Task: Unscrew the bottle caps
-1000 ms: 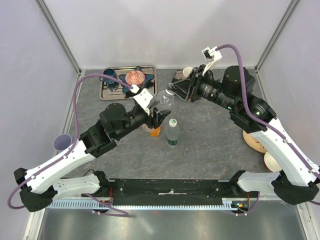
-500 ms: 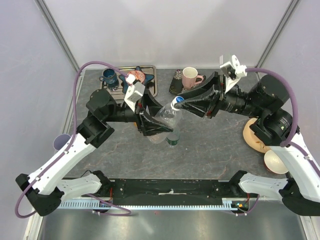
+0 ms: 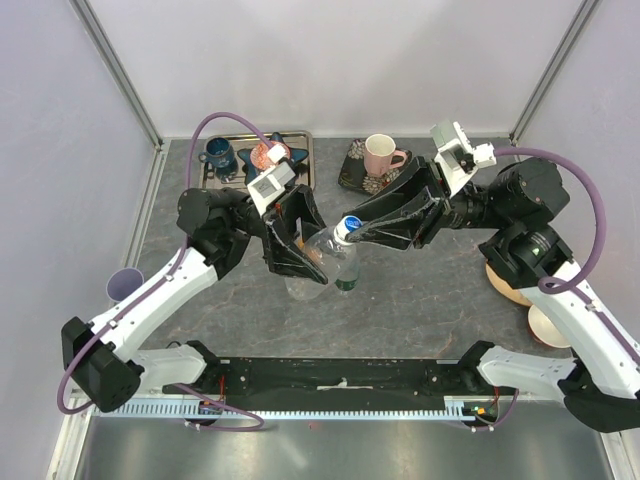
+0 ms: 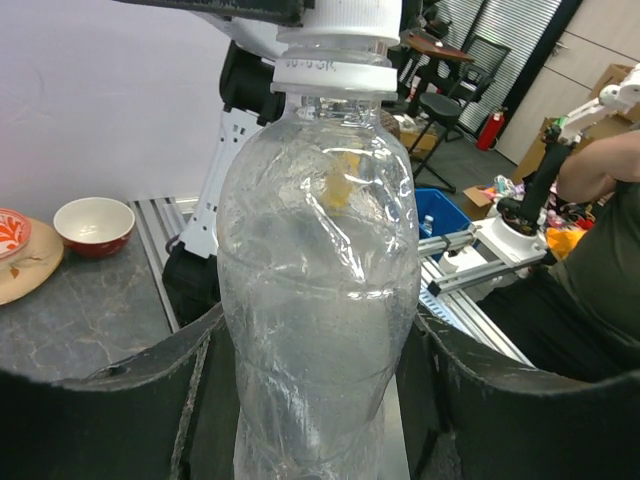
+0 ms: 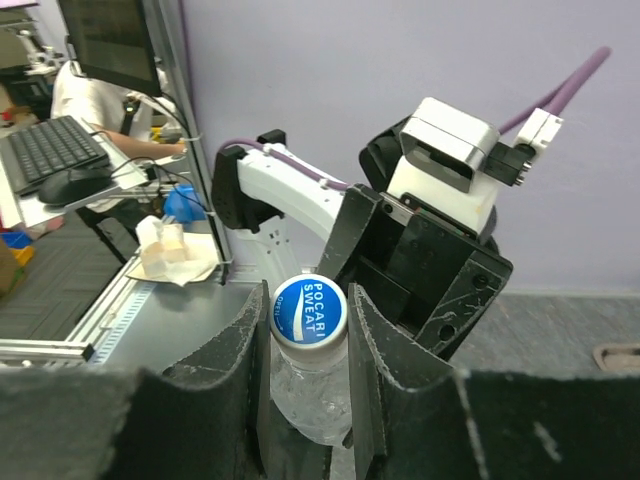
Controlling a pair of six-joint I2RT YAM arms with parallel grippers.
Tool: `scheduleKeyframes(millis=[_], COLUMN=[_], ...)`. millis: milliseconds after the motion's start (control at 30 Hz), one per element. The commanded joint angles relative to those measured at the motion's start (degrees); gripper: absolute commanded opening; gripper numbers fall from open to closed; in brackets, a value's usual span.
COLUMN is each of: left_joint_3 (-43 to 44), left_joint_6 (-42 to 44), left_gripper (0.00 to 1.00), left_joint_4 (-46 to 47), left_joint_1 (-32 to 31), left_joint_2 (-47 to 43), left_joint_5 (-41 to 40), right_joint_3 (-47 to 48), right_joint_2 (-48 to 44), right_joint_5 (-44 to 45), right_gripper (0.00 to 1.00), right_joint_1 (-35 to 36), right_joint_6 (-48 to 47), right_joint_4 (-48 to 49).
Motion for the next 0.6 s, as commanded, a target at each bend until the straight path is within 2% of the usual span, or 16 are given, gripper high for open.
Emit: scheduleKeyframes(millis=[0,100,333,367,400,433,467,567], left_joint_3=[0.8,1.0,0.0,-0.2,-0.4,-0.4,-0.4,0.5], left_joint_6=[-11.3,-12.9,-12.9,-13.0,-12.4,-12.0,-11.2,-3.9], left_gripper=[0.36,0.36,0.36,0.36,0.36,0.36,0.36,0.36], left_joint_4=[9.6,11.2,12.0,12.2,12.2,11.5,10.1,-0.9], left_joint_1=[1.2,1.3,2.5,2.5,2.6,2.6,2.7,2.7], left_joint_2=[3.4,4.6,6.9,6.9,6.7,6.5,6.1,3.9], left_joint_5=[0.1,0.8,0.8,0.5,0.0,-0.4,-0.6,-3.8], right_joint_3=[-0.7,-3.3,-2.4,-2.3,-1.3,-0.4,0.4,1.3], right_joint_2=[-1.2,-1.3,-1.1,-1.1,-1.3,-1.3,-1.0,-0.6], right_joint_5=[-14.1,-14.4,-14.4,-13.8,-12.7,-11.3,-8.2,-3.9], right_gripper=[0.00,0.00,0.00,0.00,0.00,0.00,0.00,0.00], right_joint_1=[1.0,1.0,1.0,1.0,1.0,1.1,1.0,1.0], right_joint_6=[13.2,19.7,20.0,18.6,16.1,9.7,7.8,5.3], right_joint_4=[16.3,25.6,25.9,24.4,17.1,12.6,8.6,2.2])
